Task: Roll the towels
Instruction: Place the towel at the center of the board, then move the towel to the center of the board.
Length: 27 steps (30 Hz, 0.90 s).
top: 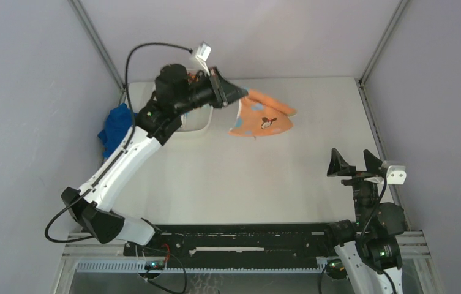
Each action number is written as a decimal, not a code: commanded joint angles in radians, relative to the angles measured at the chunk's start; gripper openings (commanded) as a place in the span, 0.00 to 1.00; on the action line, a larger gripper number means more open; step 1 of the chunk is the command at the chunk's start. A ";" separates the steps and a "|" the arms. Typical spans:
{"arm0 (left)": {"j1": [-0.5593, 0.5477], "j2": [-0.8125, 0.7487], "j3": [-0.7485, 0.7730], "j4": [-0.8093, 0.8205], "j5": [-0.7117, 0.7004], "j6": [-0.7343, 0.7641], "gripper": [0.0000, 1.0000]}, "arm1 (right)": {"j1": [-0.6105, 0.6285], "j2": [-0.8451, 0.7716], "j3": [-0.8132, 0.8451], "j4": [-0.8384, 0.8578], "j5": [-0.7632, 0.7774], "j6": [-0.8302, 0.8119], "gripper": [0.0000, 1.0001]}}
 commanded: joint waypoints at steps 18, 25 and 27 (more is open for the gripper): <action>-0.020 -0.349 -0.851 -0.174 -0.467 0.087 0.62 | 0.010 0.467 0.171 -0.104 -0.441 0.178 1.00; -0.090 -0.235 -0.895 -0.053 -0.420 0.038 0.63 | 0.053 0.842 0.172 -0.063 -0.498 0.226 0.91; -0.099 -0.186 -0.870 -0.033 -0.414 0.038 0.63 | 0.067 0.944 0.180 -0.024 -0.521 0.231 0.88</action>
